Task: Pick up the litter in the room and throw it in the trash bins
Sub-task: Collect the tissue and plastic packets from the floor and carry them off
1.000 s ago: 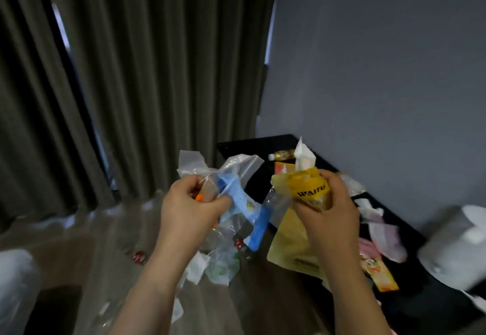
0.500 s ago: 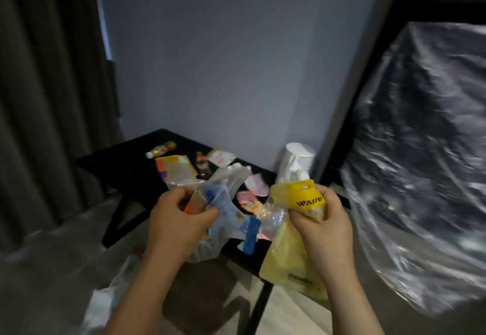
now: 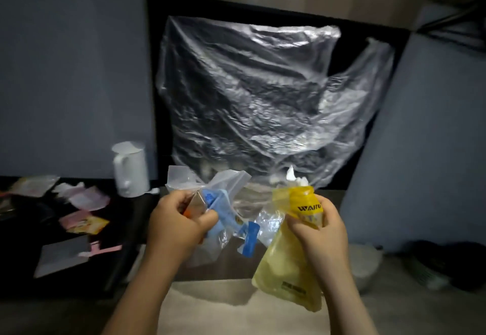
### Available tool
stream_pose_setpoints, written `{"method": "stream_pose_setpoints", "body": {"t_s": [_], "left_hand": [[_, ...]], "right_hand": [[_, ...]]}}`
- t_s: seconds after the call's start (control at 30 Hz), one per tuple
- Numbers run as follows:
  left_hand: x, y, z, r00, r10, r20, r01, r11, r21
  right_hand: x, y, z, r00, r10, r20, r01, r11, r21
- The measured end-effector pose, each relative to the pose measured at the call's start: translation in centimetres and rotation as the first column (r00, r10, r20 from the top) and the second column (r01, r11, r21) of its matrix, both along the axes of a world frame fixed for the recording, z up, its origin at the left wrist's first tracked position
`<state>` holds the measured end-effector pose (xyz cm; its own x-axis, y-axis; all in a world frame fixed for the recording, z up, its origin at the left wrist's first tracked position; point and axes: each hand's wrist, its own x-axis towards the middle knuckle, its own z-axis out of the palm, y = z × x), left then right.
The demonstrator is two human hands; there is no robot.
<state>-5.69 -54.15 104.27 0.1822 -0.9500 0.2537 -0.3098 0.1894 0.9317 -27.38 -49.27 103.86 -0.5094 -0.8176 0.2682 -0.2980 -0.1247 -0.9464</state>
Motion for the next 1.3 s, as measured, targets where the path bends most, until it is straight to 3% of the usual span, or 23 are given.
{"method": "stream_pose_setpoints", "body": {"t_s": [0.23,0.63,0.83,1.3], "left_hand": [[-20.6,1.7,-1.1,0.947,-0.319,0.042,0.316,0.947,0.06],[-44.7,3.6,-5.0,0.68,-0.728,0.093,0.717,0.686,0.125],[-54.8,-0.9,-6.5,0.59,-0.805,0.065,0.795,0.593,0.127],[-75.2,-12.3,-8.9,0.451,-0.888,0.094,0.839,0.457,0.296]], "right_hand": [[-18.7,9.0,-1.8,0.94,-0.337,0.042,0.335,0.94,0.059],[-35.8,18.3,-6.3,0.687,-0.71,0.155,0.696,0.704,0.142],[-43.9,14.9,-7.4,0.62,-0.771,0.149,0.753,0.637,0.165],[-61.4,5.6,-8.6,0.477,-0.871,0.119,0.831,0.491,0.261]]}}
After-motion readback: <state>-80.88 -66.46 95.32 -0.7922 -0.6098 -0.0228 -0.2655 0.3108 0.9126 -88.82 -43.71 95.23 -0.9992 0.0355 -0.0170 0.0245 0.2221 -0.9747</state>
